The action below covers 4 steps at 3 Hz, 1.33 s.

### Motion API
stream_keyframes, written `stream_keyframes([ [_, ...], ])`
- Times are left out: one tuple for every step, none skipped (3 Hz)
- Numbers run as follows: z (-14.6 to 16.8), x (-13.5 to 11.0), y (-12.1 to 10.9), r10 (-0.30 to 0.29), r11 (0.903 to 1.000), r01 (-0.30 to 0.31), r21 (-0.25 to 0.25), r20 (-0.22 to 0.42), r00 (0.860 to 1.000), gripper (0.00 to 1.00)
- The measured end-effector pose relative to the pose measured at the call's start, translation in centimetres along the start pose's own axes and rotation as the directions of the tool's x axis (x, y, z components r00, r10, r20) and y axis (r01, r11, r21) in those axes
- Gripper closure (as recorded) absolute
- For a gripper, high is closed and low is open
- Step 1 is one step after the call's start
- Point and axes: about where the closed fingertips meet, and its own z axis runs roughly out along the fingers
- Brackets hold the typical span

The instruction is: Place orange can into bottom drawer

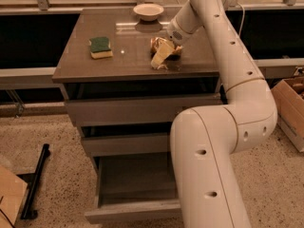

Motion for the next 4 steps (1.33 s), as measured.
stream_keyframes([
  [-0.44,-0.3,-0.05,0.0,1.0,0.0,0.0,0.0,1.0,0.4],
  [-0.6,-0.36,0.14,0.0,1.0,0.0,0.0,0.0,1.0,0.71],
  [-0.61,-0.37,0.14,0.0,1.0,0.0,0.0,0.0,1.0,0.94],
  [-0.63,-0.38,0.15,0.0,1.0,0.0,0.0,0.0,1.0,1.0],
])
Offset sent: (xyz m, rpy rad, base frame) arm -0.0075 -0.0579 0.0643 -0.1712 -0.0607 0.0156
